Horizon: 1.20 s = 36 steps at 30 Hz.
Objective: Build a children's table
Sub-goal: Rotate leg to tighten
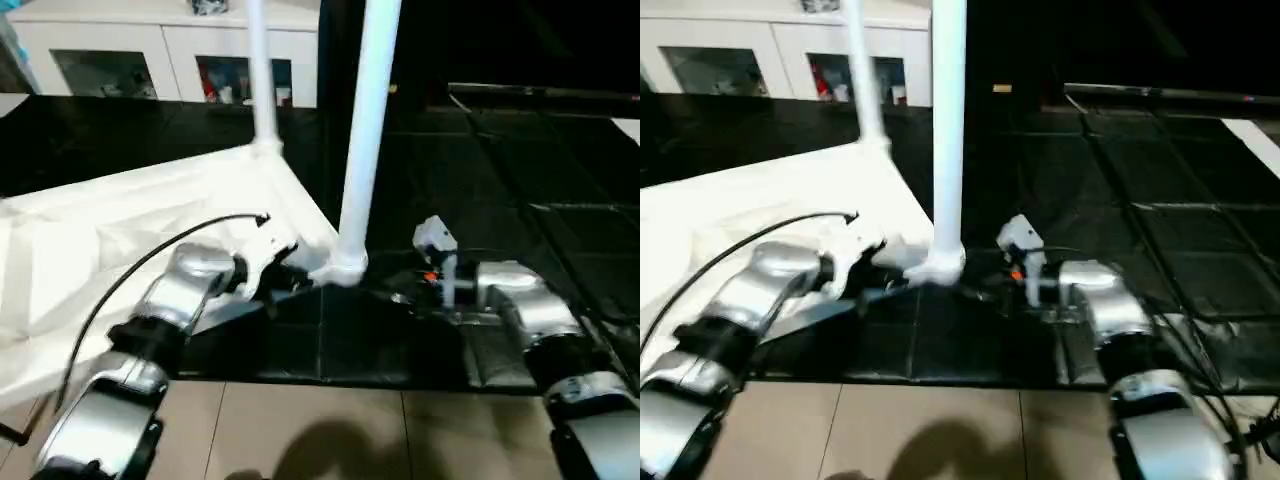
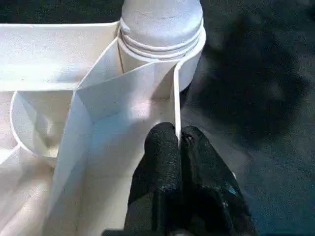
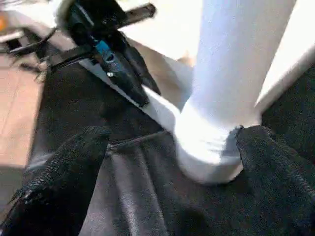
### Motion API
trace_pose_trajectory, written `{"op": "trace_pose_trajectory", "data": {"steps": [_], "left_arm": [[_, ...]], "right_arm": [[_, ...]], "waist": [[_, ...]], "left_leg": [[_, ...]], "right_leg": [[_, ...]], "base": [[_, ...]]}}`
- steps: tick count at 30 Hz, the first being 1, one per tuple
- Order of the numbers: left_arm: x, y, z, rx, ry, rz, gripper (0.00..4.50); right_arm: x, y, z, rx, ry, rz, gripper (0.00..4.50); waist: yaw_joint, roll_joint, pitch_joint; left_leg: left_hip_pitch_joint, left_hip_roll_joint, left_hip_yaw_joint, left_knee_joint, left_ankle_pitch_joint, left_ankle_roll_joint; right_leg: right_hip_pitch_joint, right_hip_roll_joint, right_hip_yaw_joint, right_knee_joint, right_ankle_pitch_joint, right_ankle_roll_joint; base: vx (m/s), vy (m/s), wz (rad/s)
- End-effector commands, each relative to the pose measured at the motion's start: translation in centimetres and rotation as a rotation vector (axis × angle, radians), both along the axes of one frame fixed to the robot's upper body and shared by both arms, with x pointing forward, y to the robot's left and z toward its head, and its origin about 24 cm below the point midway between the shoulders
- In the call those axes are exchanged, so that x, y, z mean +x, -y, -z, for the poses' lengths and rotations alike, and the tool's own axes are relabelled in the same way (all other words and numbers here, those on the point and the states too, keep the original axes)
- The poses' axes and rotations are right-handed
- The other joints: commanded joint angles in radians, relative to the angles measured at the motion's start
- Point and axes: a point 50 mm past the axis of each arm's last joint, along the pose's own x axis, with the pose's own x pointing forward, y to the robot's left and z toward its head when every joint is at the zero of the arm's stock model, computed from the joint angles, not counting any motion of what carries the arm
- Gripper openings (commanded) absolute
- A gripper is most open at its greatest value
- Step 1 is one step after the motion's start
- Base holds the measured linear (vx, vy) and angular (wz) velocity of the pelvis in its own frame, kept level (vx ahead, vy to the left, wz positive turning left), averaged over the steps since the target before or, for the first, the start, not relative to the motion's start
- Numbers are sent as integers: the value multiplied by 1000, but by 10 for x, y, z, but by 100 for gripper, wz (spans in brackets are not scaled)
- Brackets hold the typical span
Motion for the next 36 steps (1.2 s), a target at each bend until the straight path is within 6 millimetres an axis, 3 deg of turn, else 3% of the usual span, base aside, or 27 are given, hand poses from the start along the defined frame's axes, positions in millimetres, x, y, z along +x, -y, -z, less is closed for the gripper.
{"op": "trace_pose_trajectory", "data": {"steps": [1,3,5,8,16,19,36], "left_arm": [[-11,5,4,22,-36,149,0],[-17,5,4,48,-26,239,0],[-20,5,4,58,-22,291,0],[-24,5,3,65,-20,342,0],[-33,6,0,82,-22,471,0],[-35,7,1,88,-22,496,0],[-38,4,3,113,-28,521,0]], "right_arm": [[-2,-2,-6,-6,21,-75,447],[-3,-3,-10,7,28,-130,447],[-4,-4,-11,13,21,-169,447],[-6,-5,-11,15,4,-217,447],[-14,-11,-11,25,-37,-376,377],[-15,-13,-10,27,-35,-401,347],[-21,-22,-6,33,-84,-469,209]], "waist": [[5,-2,-69],[13,-4,-69],[19,1,-70],[28,0,-70],[30,-7,-70],[32,-6,-70],[33,-7,-71]], "left_leg": [[7,66,-21,-59,-98,105],[10,69,-20,-60,-101,102],[17,72,-18,-60,-107,97],[15,75,-20,-62,-119,87],[7,70,-20,-61,-100,95],[12,72,-18,-61,-104,93],[11,72,-19,-62,-100,88]], "right_leg": [[63,-113,72,-79,-224,-143],[60,-114,73,-77,-224,-148],[53,-112,75,-76,-212,-158],[57,-115,75,-72,-205,-164],[60,-115,74,-72,-226,-141],[56,-114,75,-73,-228,-146],[58,-112,74,-71,-222,-143]], "base": [[0,0,0],[0,0,0],[0,0,0],[0,0,0],[0,0,0],[0,0,0],[0,0,0]]}}
